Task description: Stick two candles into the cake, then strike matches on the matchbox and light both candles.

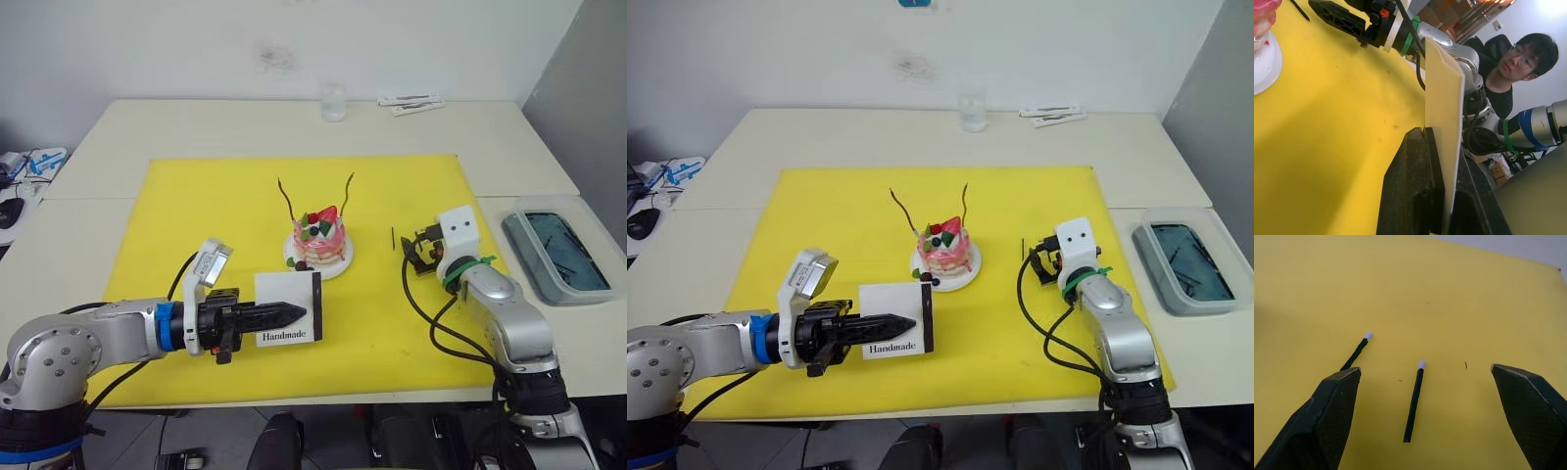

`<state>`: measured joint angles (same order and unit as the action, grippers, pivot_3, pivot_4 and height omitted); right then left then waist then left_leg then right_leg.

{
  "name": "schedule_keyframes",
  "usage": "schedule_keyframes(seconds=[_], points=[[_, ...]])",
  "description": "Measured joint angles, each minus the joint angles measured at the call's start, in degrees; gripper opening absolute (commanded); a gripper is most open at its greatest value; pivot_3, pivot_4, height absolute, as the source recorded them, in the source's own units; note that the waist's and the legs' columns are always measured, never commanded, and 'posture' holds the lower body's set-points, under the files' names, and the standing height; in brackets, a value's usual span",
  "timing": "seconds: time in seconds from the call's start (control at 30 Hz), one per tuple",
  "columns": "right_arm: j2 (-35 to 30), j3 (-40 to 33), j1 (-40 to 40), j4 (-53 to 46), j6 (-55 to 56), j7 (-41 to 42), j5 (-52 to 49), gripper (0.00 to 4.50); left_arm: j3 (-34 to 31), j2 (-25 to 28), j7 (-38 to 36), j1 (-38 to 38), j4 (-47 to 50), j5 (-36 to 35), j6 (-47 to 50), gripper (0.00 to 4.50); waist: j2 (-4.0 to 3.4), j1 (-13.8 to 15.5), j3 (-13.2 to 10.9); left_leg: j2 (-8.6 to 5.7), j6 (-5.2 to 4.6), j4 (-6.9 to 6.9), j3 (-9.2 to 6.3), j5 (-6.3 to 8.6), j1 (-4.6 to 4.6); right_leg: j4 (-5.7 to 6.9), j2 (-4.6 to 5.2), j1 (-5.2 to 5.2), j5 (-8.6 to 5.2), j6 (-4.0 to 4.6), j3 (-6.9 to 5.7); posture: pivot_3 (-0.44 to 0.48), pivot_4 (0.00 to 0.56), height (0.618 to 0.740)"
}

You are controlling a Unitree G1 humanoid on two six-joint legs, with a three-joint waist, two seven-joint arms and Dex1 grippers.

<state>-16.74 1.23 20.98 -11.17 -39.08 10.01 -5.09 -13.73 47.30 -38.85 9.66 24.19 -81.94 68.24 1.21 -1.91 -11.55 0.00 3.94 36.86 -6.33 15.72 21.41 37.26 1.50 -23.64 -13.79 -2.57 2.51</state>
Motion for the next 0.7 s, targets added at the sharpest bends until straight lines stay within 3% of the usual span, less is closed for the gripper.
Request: schedule_keyframes(seconds=[0.6,0.7], points=[[3.13,-2.34,0.46,6.06,4.68,-1.54,0.99,4.45,0.0,0.0,-0.03,-0.96,0.23,0.02,-0.19,0.0,-0.01,-0.01,0.01,0.09,0.0,0.02,0.01,0.0,-0.06,0.1,-0.11,0.01,0.02,0.04,0.01,0.0,0.15,0.74],[4.11,-2.84,0.85,6.14,3.5,-1.94,0.85,3.84,0.0,0.0,-0.02,-1.07,0.24,0.02,-0.21,0.0,-0.01,-0.01,0.01,0.14,0.0,0.02,0.01,0.0,-0.09,0.13,-0.17,0.01,0.03,0.08,0.01,0.0,0.15,0.74]])
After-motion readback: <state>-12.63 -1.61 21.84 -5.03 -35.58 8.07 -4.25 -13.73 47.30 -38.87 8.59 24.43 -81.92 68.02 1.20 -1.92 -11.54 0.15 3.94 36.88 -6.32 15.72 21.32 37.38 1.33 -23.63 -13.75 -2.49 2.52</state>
